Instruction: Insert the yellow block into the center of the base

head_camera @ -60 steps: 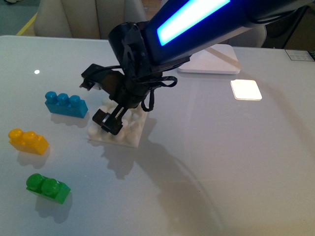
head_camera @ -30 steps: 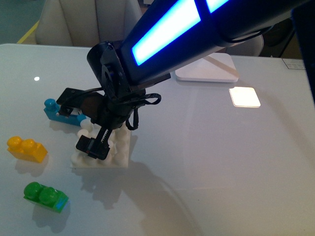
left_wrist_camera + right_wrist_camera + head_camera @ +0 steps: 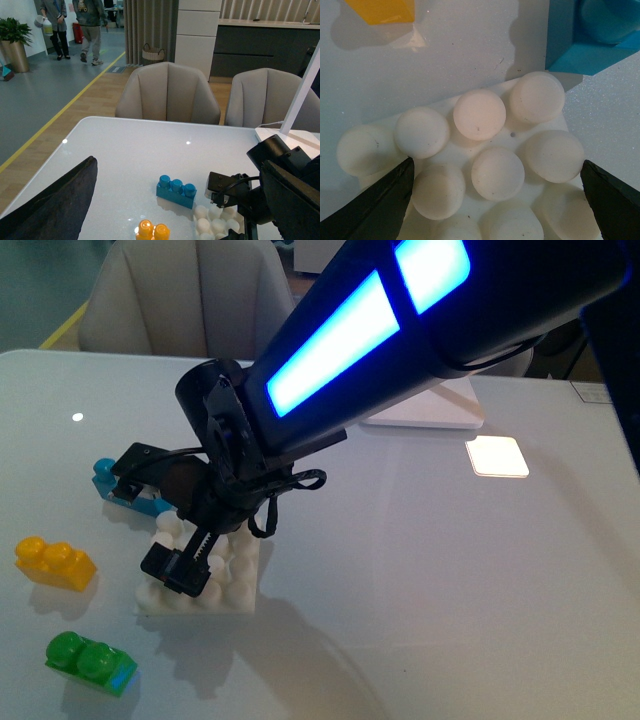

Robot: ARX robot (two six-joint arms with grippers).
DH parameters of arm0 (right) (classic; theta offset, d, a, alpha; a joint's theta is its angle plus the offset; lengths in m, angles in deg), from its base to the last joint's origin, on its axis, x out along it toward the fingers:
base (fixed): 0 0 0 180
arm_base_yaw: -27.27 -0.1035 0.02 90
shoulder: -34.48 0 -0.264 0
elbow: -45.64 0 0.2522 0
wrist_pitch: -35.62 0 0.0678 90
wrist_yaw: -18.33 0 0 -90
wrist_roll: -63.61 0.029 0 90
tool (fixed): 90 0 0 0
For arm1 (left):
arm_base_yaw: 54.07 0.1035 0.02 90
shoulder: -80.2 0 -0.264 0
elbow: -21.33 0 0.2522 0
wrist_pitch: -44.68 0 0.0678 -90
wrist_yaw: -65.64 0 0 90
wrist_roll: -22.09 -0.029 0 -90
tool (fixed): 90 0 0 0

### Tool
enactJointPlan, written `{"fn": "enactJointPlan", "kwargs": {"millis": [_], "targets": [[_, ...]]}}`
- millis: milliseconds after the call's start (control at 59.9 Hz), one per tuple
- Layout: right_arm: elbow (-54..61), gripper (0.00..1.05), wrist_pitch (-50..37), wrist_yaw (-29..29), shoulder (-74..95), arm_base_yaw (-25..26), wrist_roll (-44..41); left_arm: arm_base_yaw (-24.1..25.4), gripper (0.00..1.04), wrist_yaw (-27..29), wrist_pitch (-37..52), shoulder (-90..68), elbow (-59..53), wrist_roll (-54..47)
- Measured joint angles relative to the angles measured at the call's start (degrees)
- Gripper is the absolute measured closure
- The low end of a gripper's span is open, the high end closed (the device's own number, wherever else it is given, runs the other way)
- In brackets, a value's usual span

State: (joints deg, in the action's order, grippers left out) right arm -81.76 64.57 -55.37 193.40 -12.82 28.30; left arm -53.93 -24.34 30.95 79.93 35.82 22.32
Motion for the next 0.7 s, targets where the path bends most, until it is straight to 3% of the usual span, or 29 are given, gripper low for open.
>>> {"fn": "enactJointPlan", "kwargs": {"millis": [418, 701], "targets": [[5.9, 0.09, -5.6, 0.3, -3.3, 0.4, 5.5, 0.0, 0.07, 0.0, 0.0, 0.0, 0.0, 0.0], [9.4, 0.09, -9.1, -1.2, -6.3, 3.4, 9.2, 0.0, 0.07, 0.0, 0.0, 0.0, 0.0, 0.0]]}}
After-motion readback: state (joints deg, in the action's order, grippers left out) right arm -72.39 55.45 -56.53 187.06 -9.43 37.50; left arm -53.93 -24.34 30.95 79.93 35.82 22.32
